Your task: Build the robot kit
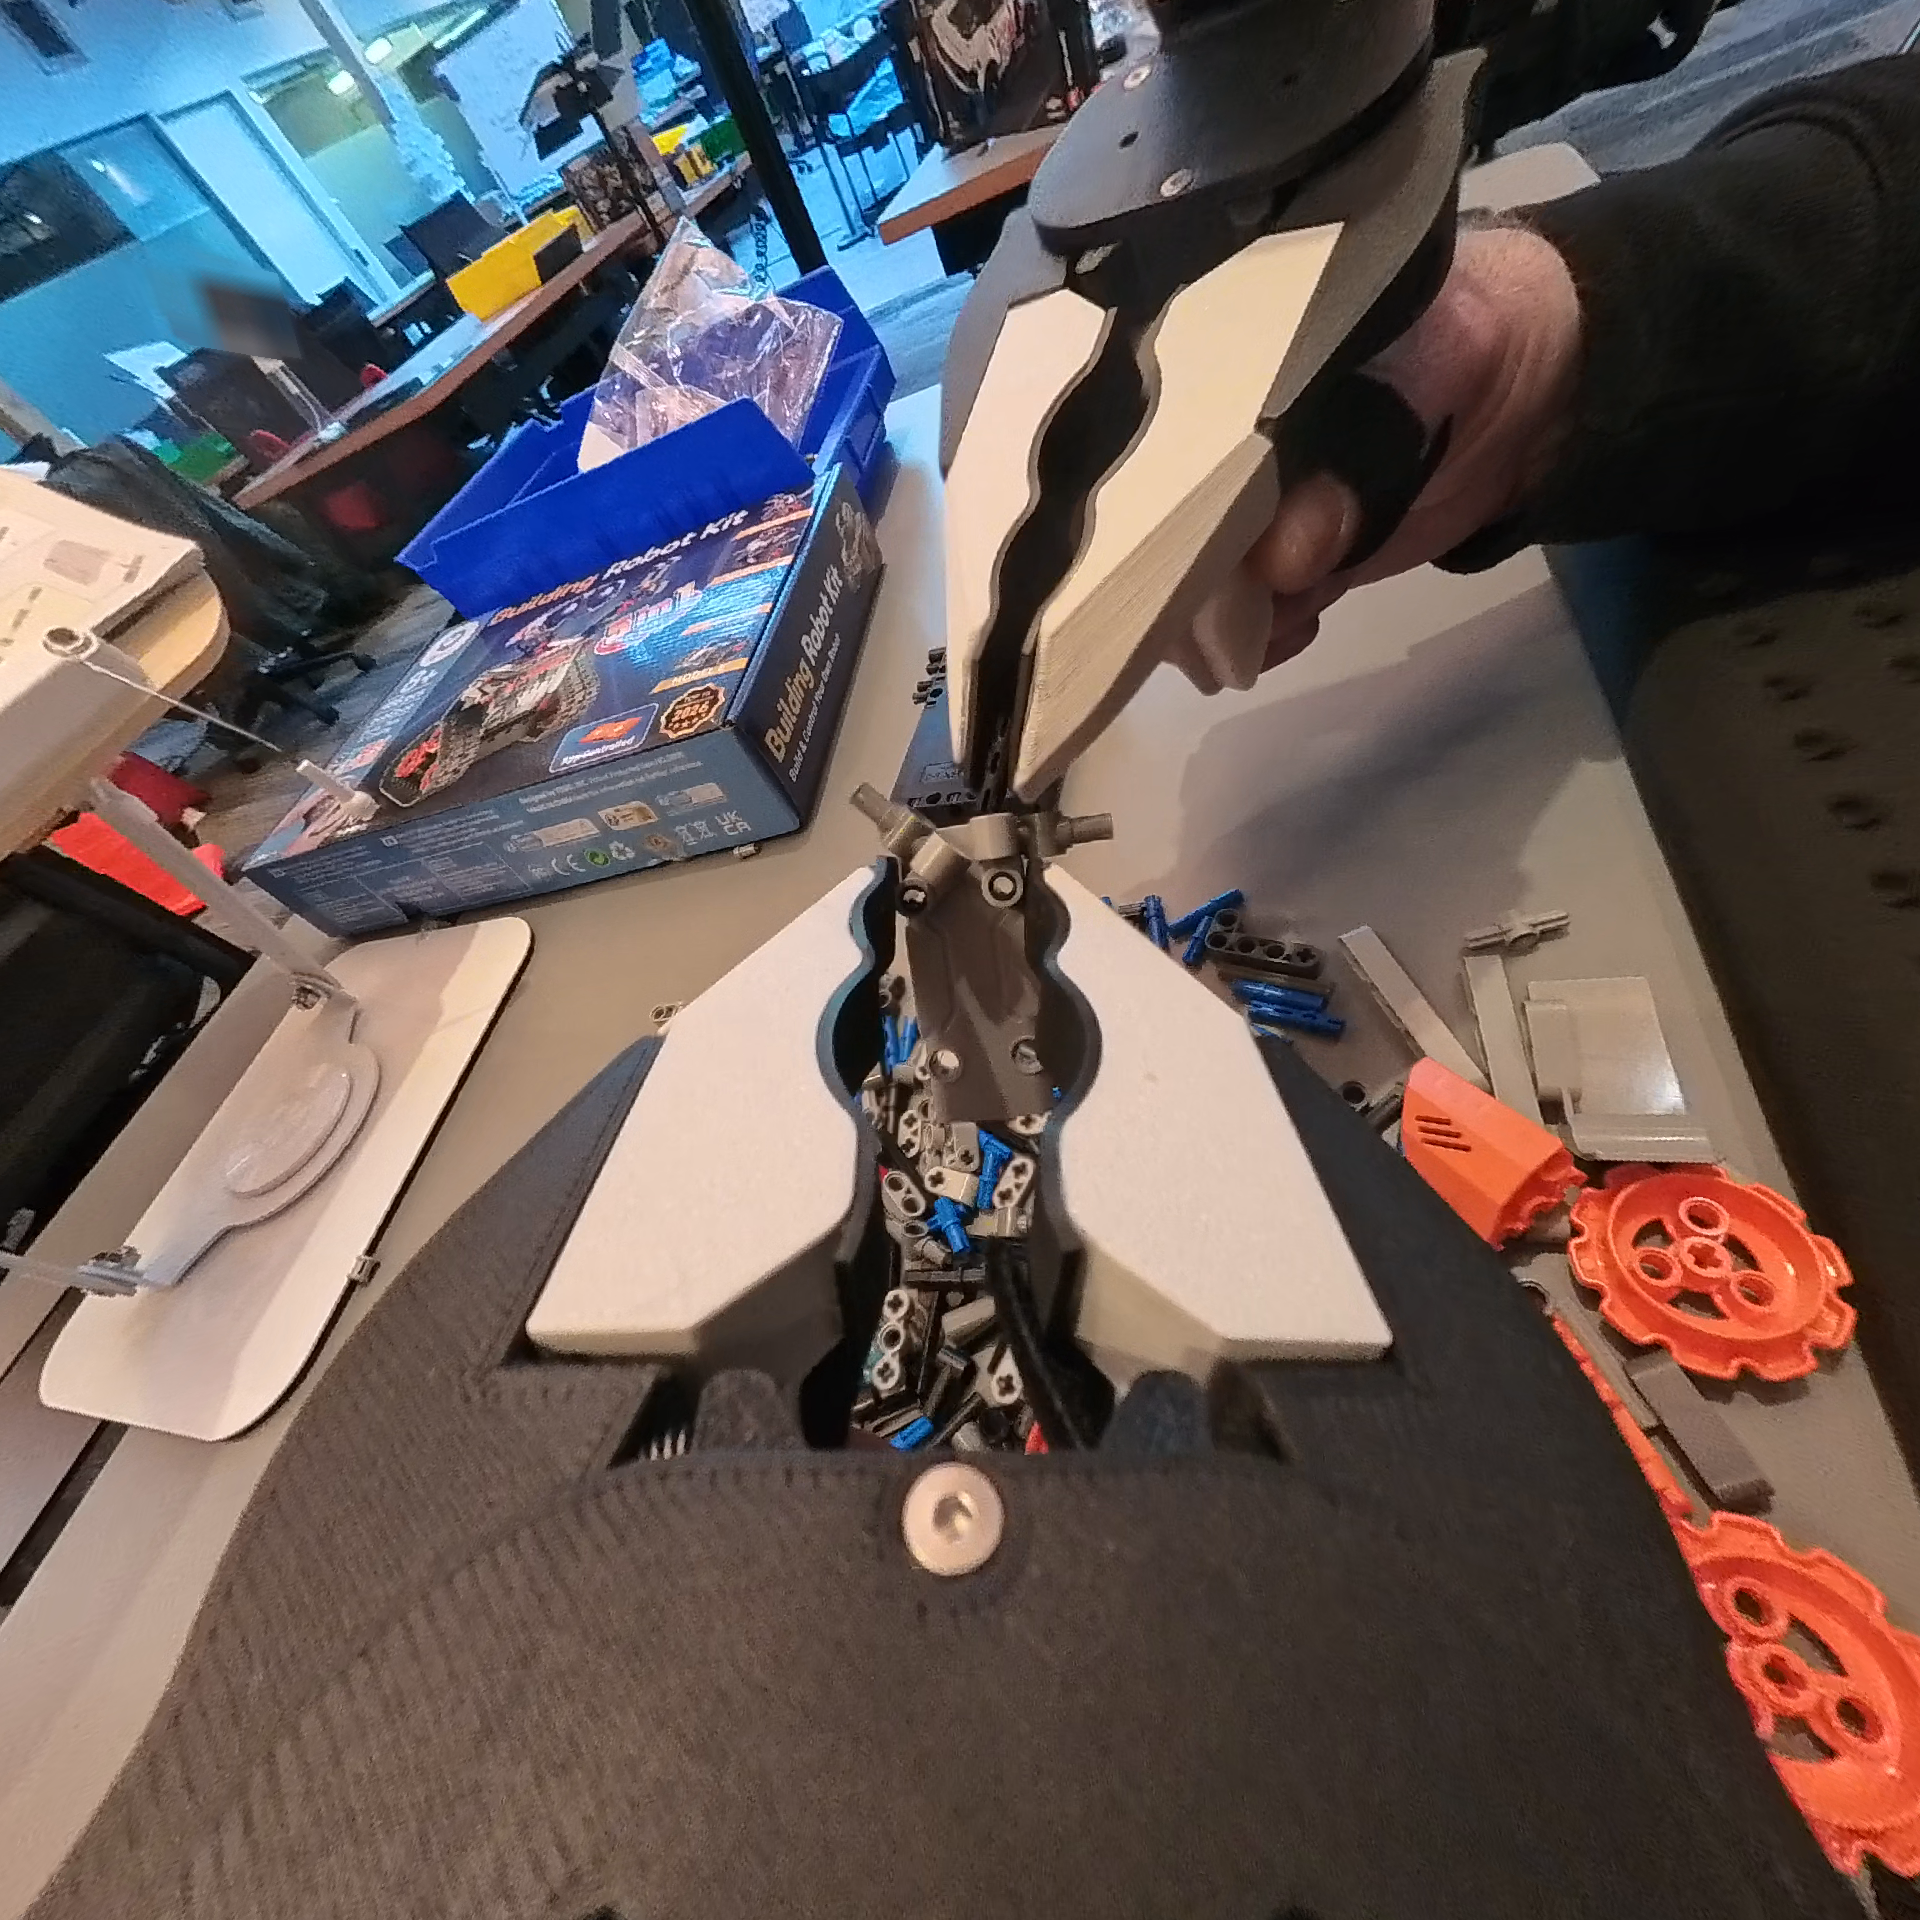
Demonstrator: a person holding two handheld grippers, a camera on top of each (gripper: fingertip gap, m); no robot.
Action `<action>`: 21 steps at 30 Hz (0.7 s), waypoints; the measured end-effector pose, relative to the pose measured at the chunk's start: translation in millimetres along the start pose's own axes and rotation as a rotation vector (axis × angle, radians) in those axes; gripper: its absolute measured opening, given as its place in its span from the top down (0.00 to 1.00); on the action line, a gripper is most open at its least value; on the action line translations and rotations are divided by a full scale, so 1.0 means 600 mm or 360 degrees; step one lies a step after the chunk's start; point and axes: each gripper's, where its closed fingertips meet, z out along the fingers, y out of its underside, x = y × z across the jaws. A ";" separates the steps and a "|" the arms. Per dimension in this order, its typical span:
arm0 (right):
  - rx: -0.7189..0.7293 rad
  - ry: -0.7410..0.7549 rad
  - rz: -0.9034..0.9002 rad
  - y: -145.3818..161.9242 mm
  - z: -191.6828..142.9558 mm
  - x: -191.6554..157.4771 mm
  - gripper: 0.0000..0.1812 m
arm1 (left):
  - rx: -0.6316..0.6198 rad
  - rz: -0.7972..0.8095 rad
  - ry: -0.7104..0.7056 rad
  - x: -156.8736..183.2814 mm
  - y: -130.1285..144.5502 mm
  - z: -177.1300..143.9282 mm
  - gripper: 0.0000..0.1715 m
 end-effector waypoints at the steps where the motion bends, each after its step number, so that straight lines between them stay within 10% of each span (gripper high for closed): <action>1: -0.0003 0.0001 -0.0004 0.001 0.000 0.000 0.99 | -0.0009 0.0012 -0.0004 0.000 0.001 0.000 0.87; 21: -0.0198 0.0056 -0.0118 0.031 0.009 0.003 0.99 | -0.0274 0.0252 -0.0119 0.000 0.028 0.011 0.87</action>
